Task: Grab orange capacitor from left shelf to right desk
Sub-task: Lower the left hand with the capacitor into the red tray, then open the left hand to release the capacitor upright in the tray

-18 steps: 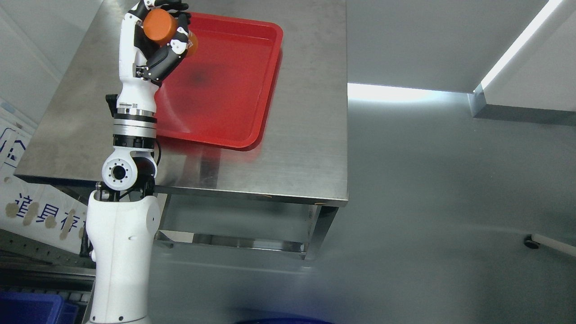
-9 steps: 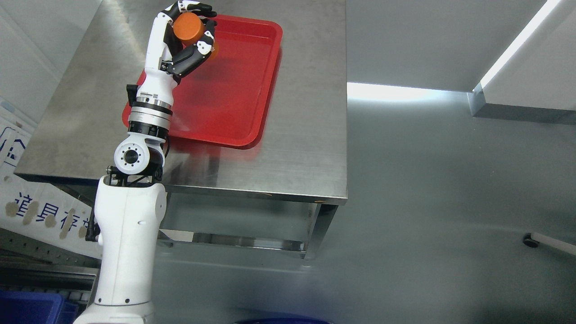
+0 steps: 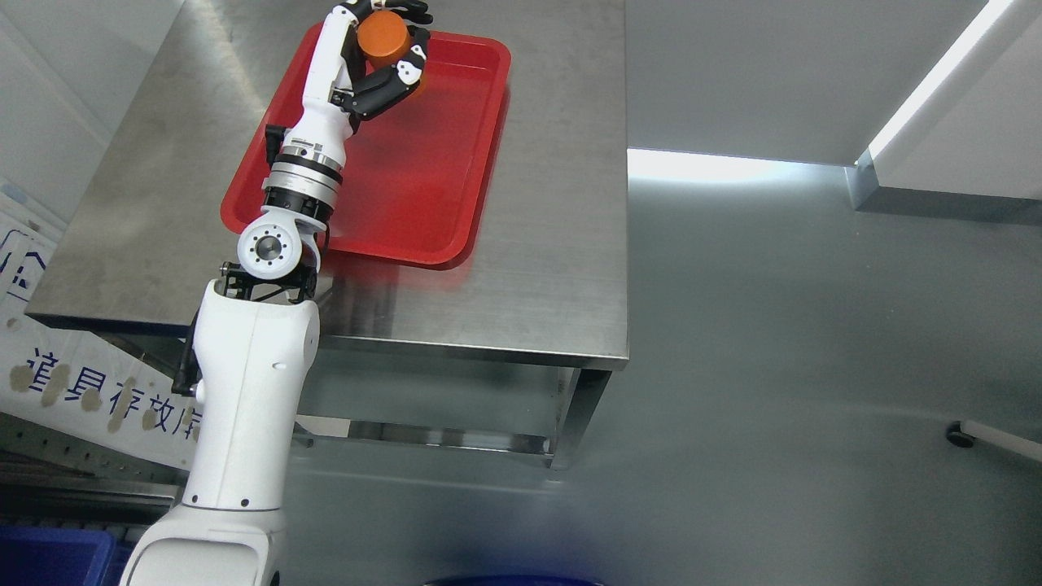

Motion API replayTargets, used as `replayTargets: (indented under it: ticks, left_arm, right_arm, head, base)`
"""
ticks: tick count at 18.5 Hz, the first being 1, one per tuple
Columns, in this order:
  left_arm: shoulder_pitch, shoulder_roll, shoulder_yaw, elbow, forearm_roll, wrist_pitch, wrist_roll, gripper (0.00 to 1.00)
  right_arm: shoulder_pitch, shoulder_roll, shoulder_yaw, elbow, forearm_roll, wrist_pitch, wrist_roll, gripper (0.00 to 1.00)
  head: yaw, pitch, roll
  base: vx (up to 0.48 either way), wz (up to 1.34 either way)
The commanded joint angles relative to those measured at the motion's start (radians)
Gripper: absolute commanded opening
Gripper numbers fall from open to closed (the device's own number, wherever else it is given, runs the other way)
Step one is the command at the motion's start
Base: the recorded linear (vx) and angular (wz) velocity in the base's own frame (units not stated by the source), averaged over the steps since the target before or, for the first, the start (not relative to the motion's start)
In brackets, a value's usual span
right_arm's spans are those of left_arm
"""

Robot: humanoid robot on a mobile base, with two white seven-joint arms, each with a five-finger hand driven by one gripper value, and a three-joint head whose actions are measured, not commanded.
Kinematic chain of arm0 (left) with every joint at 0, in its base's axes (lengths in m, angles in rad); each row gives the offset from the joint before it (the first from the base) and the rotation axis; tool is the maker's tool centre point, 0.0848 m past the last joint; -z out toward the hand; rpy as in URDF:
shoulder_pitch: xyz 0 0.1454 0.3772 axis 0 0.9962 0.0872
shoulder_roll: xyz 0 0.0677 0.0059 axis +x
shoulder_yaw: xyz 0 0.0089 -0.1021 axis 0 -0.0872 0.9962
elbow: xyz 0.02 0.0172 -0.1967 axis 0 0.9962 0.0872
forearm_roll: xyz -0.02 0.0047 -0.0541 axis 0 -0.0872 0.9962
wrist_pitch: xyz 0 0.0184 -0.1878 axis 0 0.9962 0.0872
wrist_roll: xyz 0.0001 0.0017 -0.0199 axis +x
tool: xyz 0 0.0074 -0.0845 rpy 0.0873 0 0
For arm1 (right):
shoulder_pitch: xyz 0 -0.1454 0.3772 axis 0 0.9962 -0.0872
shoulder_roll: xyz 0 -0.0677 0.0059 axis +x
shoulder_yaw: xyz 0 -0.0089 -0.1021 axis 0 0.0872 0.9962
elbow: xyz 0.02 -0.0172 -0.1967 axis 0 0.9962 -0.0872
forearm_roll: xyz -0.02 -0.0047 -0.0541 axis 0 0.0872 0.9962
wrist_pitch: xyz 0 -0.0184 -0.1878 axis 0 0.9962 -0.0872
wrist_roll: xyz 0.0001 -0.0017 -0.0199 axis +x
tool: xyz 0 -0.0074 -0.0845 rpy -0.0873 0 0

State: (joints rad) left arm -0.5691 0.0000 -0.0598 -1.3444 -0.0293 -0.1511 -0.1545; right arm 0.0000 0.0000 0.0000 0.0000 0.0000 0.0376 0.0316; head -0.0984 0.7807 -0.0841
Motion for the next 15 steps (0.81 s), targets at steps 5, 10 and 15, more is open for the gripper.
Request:
replayTargets:
  ticks: [5,10,15]
  left_arm:
    - [-0.037,0.017,-0.131,0.146,-0.09,0.001,-0.002,0.07]
    - [-0.006,0.017,-0.063,0.146,-0.089,0.001,-0.005,0.08]
    - [-0.02,0.017,-0.003,0.148,-0.089,0.002,-0.007,0.24]
  right_arm:
    - [0.014,-0.017,-0.011,-0.034,0.0,-0.001,0.001,1.0]
    - [0.014,-0.017,-0.011,-0.034,0.0,-0.001,0.001,1.0]
    - [0.014,-0.017,-0.011,-0.034,0.0,-0.001,0.001,1.0]
  head:
    - [0.0,0.0,0.0]
    - [0.0,0.0,0.0]
    - [0.0,0.0,0.0]
  base:
    - [0.0,0.0]
    - [0.0,0.0]
    - [0.0,0.0]
